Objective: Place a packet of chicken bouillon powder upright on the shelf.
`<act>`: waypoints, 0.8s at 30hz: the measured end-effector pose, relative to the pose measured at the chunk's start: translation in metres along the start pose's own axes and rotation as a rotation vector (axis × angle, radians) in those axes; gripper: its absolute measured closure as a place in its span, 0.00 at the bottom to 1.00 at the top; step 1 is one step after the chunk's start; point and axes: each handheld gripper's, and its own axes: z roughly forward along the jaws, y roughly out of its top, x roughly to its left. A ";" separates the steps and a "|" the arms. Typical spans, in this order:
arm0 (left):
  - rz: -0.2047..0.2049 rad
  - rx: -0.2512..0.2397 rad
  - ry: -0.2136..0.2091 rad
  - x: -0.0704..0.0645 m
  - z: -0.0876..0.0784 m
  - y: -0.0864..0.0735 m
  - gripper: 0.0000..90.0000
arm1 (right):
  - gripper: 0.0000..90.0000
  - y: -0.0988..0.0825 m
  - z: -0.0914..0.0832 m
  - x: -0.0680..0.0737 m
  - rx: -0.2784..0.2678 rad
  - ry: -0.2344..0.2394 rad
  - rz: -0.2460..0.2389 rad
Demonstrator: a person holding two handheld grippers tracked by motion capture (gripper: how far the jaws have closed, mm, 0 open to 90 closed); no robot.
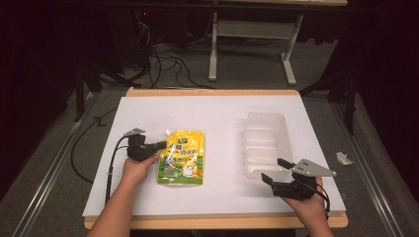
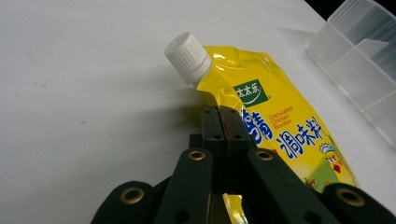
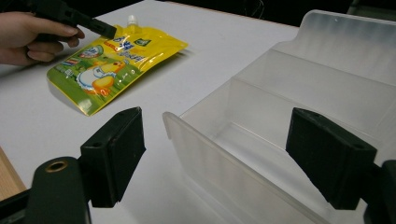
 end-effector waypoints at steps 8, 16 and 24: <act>0.086 -0.077 -0.070 -0.024 -0.022 0.002 1.00 | 0.22 0.001 0.000 0.000 -0.012 0.004 -0.011; 0.212 -0.160 -0.180 -0.055 -0.057 -0.004 1.00 | 0.22 0.005 -0.001 0.007 -0.023 0.009 -0.023; 0.287 -0.203 -0.249 -0.070 -0.076 -0.013 1.00 | 0.22 0.010 0.002 0.020 -0.031 0.041 -0.042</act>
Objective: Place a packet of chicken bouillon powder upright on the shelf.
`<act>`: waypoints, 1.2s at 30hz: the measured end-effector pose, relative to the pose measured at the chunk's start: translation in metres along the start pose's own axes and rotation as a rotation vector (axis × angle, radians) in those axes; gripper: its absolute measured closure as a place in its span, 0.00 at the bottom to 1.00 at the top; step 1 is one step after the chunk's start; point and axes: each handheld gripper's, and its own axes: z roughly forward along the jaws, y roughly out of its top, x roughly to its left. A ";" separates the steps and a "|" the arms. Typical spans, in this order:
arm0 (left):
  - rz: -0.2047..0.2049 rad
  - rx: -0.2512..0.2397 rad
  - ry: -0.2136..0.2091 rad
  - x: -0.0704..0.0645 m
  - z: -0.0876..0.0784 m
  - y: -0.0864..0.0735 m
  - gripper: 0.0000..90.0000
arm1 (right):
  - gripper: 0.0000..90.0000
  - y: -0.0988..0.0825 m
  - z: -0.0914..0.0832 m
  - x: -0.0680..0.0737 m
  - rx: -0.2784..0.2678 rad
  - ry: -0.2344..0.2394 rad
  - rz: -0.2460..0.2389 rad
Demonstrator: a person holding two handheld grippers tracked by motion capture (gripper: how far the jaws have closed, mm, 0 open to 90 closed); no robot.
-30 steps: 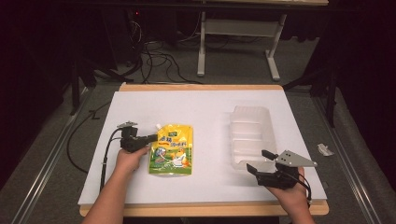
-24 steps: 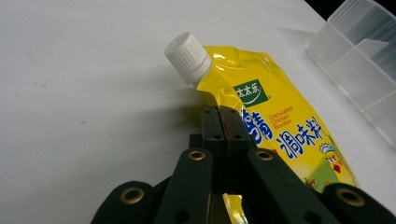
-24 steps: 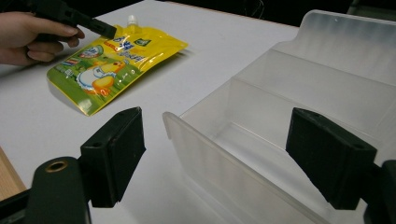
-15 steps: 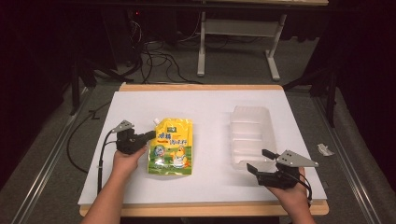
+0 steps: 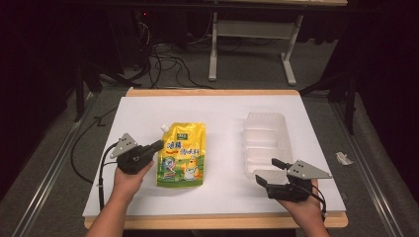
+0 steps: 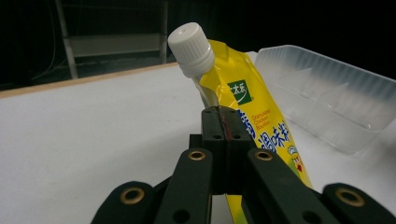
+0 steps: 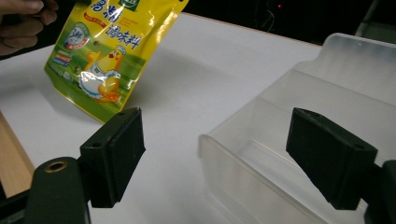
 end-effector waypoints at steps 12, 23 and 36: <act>0.073 -0.016 -0.111 -0.027 -0.034 -0.002 1.00 | 0.21 0.012 0.023 0.024 -0.007 0.098 -0.004; 0.089 -0.001 -0.161 -0.030 -0.056 -0.005 1.00 | 0.20 0.026 0.059 0.044 0.009 0.167 0.035; 0.100 0.018 -0.164 -0.027 -0.068 -0.008 1.00 | 0.16 0.049 0.116 0.076 0.059 0.267 0.023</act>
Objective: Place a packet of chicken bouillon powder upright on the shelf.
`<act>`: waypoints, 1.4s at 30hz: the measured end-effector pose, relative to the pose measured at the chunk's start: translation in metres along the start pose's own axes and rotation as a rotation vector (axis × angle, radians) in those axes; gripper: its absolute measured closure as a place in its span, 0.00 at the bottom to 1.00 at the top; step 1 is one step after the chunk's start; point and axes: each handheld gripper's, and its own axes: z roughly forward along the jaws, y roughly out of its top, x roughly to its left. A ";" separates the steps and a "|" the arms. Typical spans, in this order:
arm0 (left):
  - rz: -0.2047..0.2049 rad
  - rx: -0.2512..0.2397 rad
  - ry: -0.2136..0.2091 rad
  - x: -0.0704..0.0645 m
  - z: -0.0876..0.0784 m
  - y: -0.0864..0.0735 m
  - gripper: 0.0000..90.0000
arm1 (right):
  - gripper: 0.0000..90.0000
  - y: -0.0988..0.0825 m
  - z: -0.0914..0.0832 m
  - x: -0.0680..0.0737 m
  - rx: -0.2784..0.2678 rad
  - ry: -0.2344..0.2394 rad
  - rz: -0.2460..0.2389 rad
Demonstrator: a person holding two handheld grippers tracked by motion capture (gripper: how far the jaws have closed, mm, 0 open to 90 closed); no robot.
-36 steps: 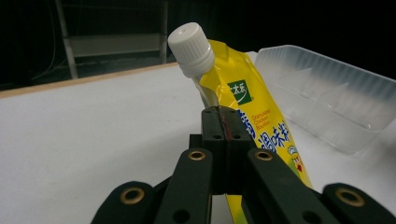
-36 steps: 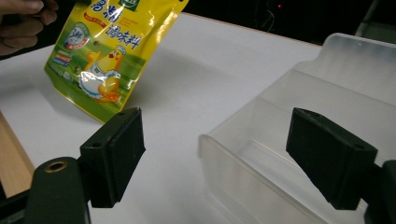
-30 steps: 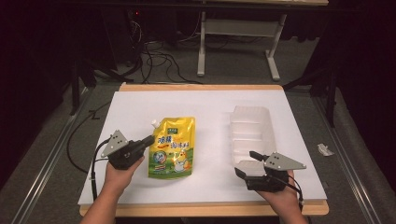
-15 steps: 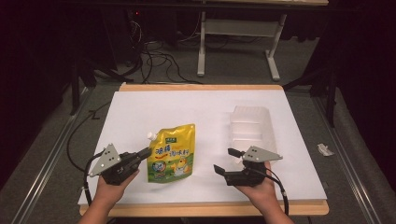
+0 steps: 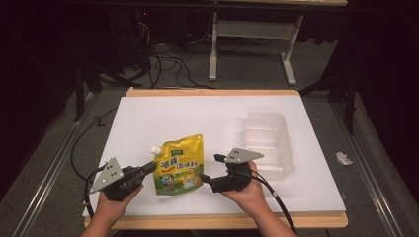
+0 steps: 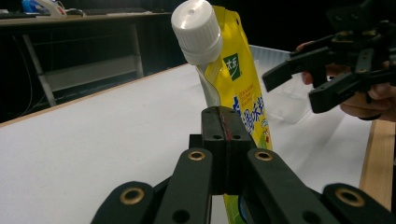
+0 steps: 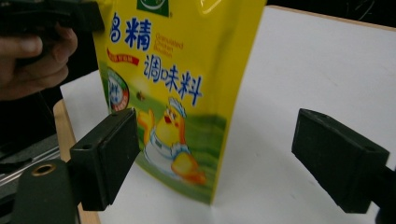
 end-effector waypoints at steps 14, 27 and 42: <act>0.008 0.004 -0.008 0.000 -0.001 0.000 1.00 | 0.28 0.015 0.050 0.004 0.047 0.089 0.004; 0.005 0.009 0.032 0.005 0.000 -0.001 1.00 | 0.67 0.015 0.052 0.008 0.035 0.204 -0.033; 0.035 0.023 0.093 0.009 0.005 -0.007 0.86 | 0.95 0.010 0.048 0.017 0.034 0.230 -0.110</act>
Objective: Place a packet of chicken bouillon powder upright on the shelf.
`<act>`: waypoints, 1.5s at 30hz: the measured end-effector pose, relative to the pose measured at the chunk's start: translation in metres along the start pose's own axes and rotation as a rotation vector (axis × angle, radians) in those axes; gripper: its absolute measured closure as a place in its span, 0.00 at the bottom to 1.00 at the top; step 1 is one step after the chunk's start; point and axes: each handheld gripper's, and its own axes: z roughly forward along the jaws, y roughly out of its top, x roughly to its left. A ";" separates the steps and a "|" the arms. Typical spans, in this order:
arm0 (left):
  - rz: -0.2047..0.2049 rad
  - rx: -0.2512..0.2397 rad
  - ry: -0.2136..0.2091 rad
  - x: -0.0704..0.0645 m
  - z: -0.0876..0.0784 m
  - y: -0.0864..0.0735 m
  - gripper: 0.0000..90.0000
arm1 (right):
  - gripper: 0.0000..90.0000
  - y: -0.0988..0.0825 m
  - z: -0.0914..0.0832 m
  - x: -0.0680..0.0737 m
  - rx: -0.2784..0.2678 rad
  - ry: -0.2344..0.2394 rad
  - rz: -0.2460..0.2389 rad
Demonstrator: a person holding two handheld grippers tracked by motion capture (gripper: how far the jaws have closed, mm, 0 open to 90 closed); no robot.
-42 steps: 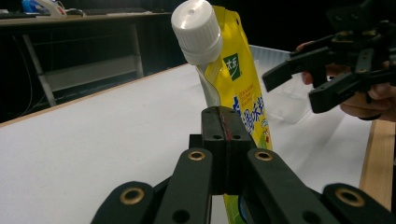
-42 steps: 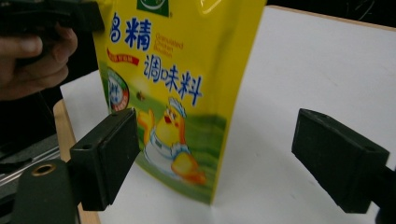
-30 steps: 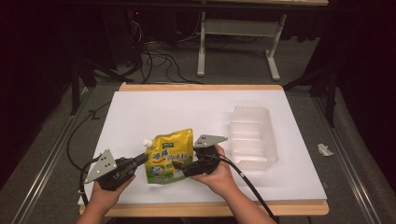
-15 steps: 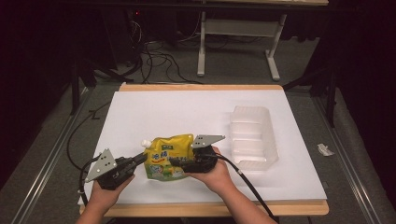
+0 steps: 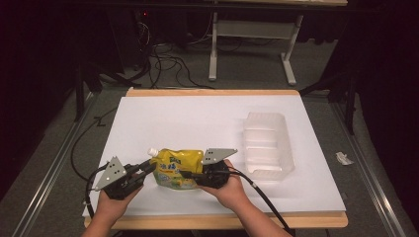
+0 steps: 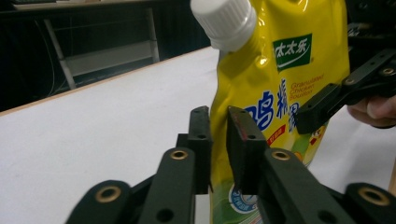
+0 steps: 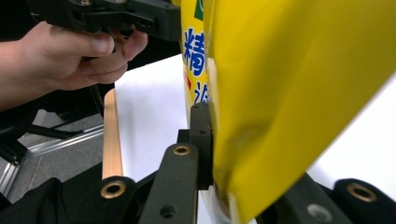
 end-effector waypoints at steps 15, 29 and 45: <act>-0.041 0.028 0.022 -0.002 0.007 -0.006 0.59 | 0.96 0.002 -0.018 0.000 -0.038 -0.035 0.013; -0.043 0.048 0.041 0.000 0.010 -0.010 0.53 | 0.96 0.001 -0.050 0.004 -0.064 -0.053 -0.007; -0.085 0.096 0.078 0.004 0.017 -0.017 0.48 | 0.96 -0.006 -0.083 0.008 -0.091 -0.071 -0.025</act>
